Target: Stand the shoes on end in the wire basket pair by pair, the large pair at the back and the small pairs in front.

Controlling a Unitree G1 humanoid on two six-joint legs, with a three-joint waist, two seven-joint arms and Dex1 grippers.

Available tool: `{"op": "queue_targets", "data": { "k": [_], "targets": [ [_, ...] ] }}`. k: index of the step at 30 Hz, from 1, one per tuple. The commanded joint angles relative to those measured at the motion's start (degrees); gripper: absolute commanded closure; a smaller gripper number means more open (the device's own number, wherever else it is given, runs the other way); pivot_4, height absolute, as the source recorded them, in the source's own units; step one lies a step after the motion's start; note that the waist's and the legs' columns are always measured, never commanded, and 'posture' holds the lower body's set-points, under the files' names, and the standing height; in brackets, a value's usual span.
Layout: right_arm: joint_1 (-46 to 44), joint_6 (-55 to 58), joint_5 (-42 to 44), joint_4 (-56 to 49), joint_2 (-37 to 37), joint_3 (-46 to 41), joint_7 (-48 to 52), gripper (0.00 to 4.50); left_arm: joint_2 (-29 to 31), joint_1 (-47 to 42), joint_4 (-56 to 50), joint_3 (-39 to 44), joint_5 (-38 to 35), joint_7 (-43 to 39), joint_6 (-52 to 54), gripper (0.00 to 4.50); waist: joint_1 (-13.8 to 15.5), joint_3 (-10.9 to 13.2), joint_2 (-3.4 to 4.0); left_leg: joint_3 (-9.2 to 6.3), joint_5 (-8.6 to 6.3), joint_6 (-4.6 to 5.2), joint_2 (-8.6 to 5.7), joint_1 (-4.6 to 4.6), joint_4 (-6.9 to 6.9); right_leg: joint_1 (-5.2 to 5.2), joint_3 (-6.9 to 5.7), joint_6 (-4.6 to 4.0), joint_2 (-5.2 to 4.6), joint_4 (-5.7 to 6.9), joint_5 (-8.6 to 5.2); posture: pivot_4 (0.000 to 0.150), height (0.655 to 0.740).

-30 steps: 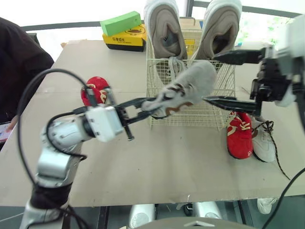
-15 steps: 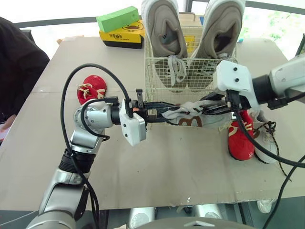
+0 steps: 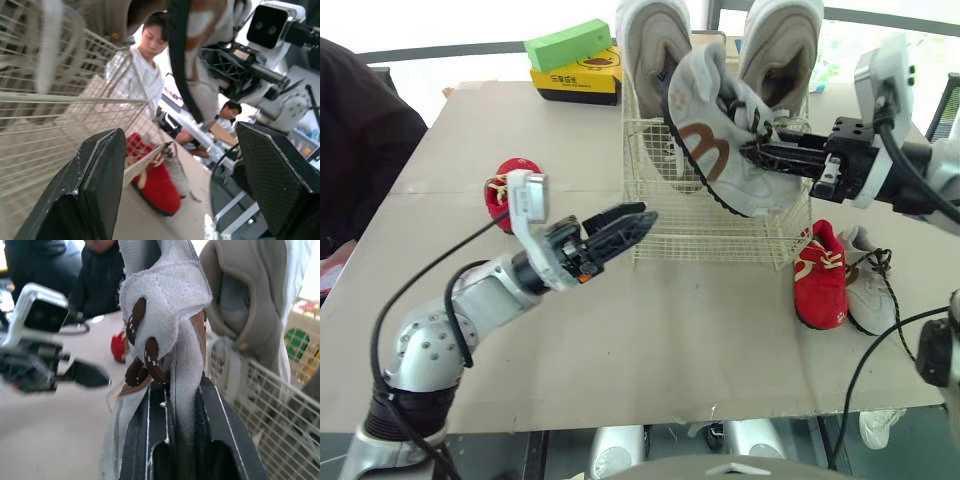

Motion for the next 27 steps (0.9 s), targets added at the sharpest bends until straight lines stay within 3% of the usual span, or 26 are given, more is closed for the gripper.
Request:
{"op": "queue_targets", "data": {
  "k": [1, 3, 6, 9, 13, 14, 15, 17, 18, 19, 21, 27],
  "targets": [
    [0.52, -0.30, 3.94, -3.26, 0.88, -1.41, -4.97, 4.50, -3.86, -3.97, 0.88, -0.62, -1.37, 3.13, 0.92, 0.74, -0.09, 0.00, 0.00, 0.03, 0.01, 0.00, -0.10, -0.01, 0.05, 0.00, 0.05, -0.01, 0.00, 0.01, 0.01, 0.150, 0.7400],
    [1.90, -0.38, 5.35, -4.38, 0.98, -0.36, -6.20, 4.50, -6.35, -6.72, 3.34, -0.91, -2.66, 4.23, 1.96, 0.74, -0.15, -0.02, -0.01, 0.02, 0.01, 0.00, -0.25, 0.01, 0.05, 0.00, 0.08, -0.01, 0.00, 0.02, 0.02, 0.150, 0.7400],
    [3.75, -0.93, 7.35, -5.55, 0.41, 0.46, -7.49, 4.50, -7.39, -9.19, 5.59, -0.11, -3.61, 2.95, 4.28, 1.49, -0.35, -0.02, -0.01, -0.05, 0.01, 0.01, -0.28, -0.03, 0.02, -0.01, 0.04, 0.00, 0.00, 0.03, 0.02, 0.150, 0.7400],
    [5.71, -2.01, 8.69, -6.54, -0.06, 0.48, -9.10, 4.50, -7.32, -11.45, 7.39, 0.65, -2.78, 1.44, 6.24, 2.85, -0.75, -0.01, 0.00, -0.06, 0.01, 0.01, -0.28, -0.02, -0.06, -0.07, 0.12, 0.02, 0.03, 0.01, 0.01, 0.150, 0.7400],
    [8.53, -7.28, 4.83, -9.27, -1.42, 2.38, -7.72, 4.50, -6.63, -14.50, 8.99, 1.18, 0.61, -0.85, 7.77, 4.11, -0.33, -0.01, 0.00, -0.15, 0.01, 0.01, -0.28, -0.08, -0.08, -0.07, -0.05, 0.02, 0.04, -0.03, 0.00, 0.150, 0.7400],
    [10.05, -9.18, 4.38, -10.01, -1.37, 1.99, -7.16, 4.50, -5.65, -16.23, 9.82, 1.33, 3.12, -2.52, 7.75, 4.16, -0.31, -0.01, 0.00, -0.16, 0.01, 0.01, -0.29, -0.09, -0.07, -0.06, -0.06, 0.02, 0.03, -0.04, 0.00, 0.150, 0.7400],
    [11.69, -10.86, 4.29, -10.92, -1.56, 1.30, -6.40, 3.75, -4.57, -18.14, 10.93, 1.56, 5.20, -4.29, 7.90, 4.16, -0.23, 0.00, -0.02, -0.15, 0.01, 0.01, -0.29, -0.09, -0.07, -0.05, -0.05, 0.02, 0.03, -0.05, 0.00, 0.150, 0.7400],
    [15.72, -15.88, 0.80, -13.43, -2.21, 0.14, -5.08, 2.96, -0.88, -22.67, 13.38, 1.02, 12.81, -10.79, 6.33, 4.16, -0.21, 0.00, -0.03, -0.17, 0.01, 0.01, -0.33, -0.10, -0.05, -0.04, -0.03, 0.02, 0.03, -0.07, 0.00, 0.150, 0.7400],
    [17.39, -18.35, -1.52, -14.46, -2.63, 0.06, -4.43, 2.33, 0.41, -24.35, 14.57, 0.83, 15.74, -13.41, 5.62, 4.16, -0.22, 0.00, -0.03, -0.19, 0.01, 0.01, -0.35, -0.12, -0.06, -0.03, -0.05, 0.02, 0.04, -0.08, -0.01, 0.150, 0.7400],
    [20.51, -20.16, -2.12, -15.88, -3.33, -1.44, -3.05, 2.20, 1.91, -26.92, 16.55, 0.46, 19.47, -16.54, 4.16, 4.16, -0.16, -0.01, -0.01, -0.19, 0.01, 0.01, -0.35, -0.12, -0.06, -0.03, -0.05, 0.02, 0.04, -0.09, -0.01, 0.150, 0.7400],
    [27.72, -23.59, -2.33, -18.21, -4.49, -5.45, 1.10, 1.39, 4.14, -31.82, 20.86, 0.22, 24.62, -22.10, 1.96, 4.16, -0.20, -0.01, -0.02, -0.17, 0.01, 0.01, -0.37, -0.12, -0.08, -0.03, -0.04, 0.02, 0.04, -0.14, -0.01, 0.150, 0.7400],
    [46.64, -32.19, -3.36, -20.79, -9.03, -18.39, 12.36, 1.39, 7.56, -45.14, 39.00, -4.55, 43.35, -41.61, -10.38, 4.16, 0.21, 0.01, -0.03, -0.13, 0.00, 0.02, -0.37, -0.15, -0.12, 0.00, -0.03, 0.06, 0.04, -0.29, -0.03, 0.150, 0.7400]
  ]
}}
